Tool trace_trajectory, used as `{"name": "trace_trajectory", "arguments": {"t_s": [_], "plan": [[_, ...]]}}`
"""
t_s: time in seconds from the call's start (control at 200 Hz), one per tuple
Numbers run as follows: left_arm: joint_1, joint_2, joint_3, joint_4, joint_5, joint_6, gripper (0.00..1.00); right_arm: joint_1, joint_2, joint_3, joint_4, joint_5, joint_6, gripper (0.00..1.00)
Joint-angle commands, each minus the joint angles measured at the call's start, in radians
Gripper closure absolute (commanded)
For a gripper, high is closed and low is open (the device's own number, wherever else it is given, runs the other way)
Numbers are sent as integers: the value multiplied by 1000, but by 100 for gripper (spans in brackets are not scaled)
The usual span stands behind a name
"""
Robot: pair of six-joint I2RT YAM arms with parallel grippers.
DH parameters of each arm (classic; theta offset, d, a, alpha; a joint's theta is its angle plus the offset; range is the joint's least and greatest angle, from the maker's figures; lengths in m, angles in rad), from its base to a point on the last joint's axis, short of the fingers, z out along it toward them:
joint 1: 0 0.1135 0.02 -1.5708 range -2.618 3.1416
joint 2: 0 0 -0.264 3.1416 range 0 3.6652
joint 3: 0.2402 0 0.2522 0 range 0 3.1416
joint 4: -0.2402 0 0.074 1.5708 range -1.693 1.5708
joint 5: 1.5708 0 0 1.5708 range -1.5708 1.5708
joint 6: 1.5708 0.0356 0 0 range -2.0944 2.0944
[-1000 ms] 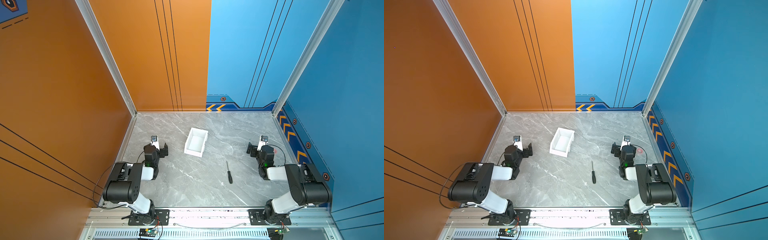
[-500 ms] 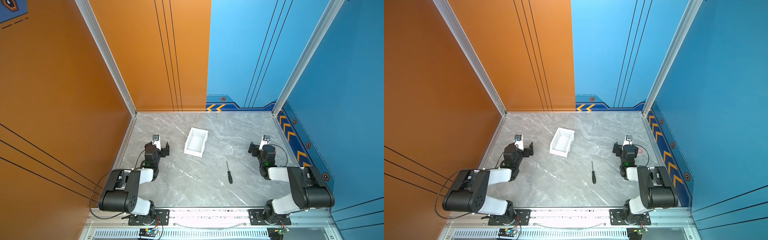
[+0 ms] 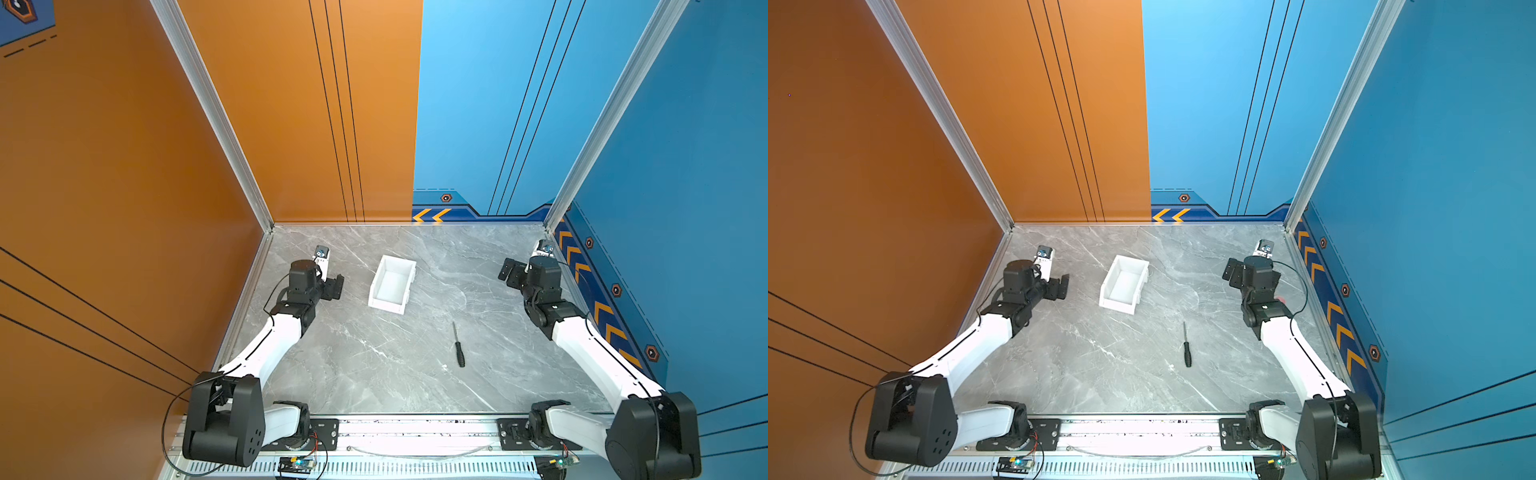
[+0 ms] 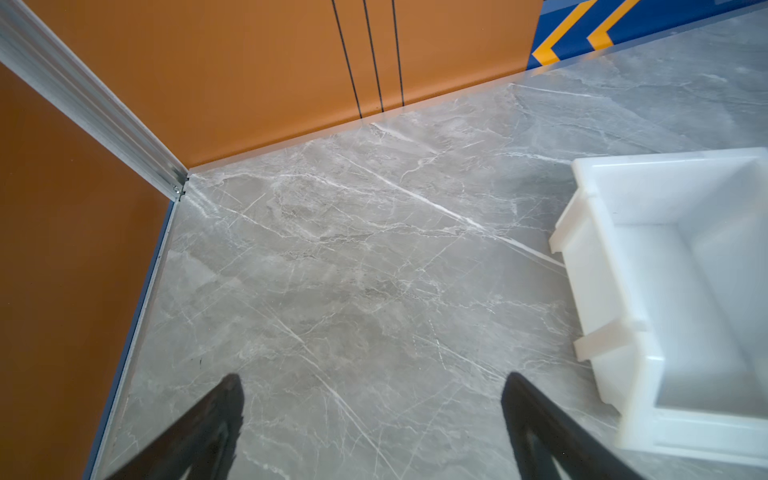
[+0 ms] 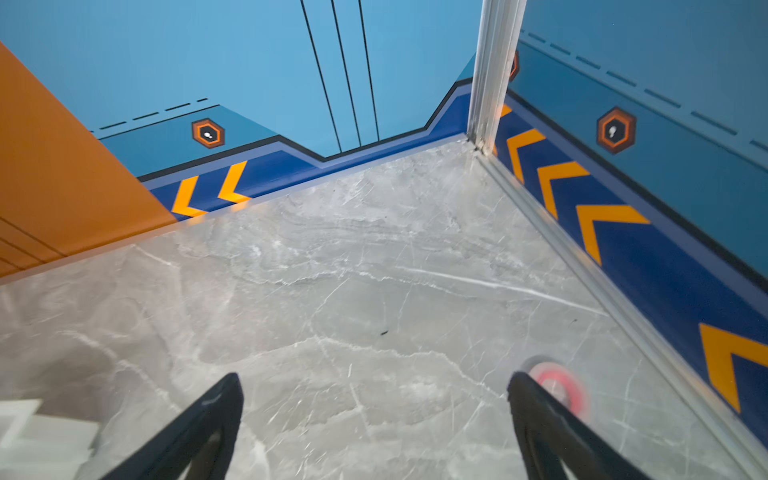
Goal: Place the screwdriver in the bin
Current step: 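Lower the right gripper over the black-handled screwdriver while the left arm lifts slightly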
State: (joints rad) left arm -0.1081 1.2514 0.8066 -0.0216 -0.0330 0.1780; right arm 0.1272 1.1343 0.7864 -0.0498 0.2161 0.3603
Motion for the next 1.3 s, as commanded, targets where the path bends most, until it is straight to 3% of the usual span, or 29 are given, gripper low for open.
{"name": "trace_trajectory", "arguments": {"t_s": [0.0,0.09,0.245,0.345,0.556,1.296], "plan": [[-14,-27,116,-402,140,41,2,47,-82,-26,-263,-137,146,0],[-34,-3,216,-555,207,50,2,128,-129,-3,-388,-76,187,1],[-70,55,379,-743,243,63,2,283,-148,-6,-564,-25,307,17],[-78,53,401,-771,255,57,2,397,-148,-40,-631,-24,383,28],[-85,14,395,-771,294,45,2,607,-131,-100,-703,4,494,33],[-72,-15,373,-770,272,29,2,732,263,-15,-572,-59,476,49]]}}
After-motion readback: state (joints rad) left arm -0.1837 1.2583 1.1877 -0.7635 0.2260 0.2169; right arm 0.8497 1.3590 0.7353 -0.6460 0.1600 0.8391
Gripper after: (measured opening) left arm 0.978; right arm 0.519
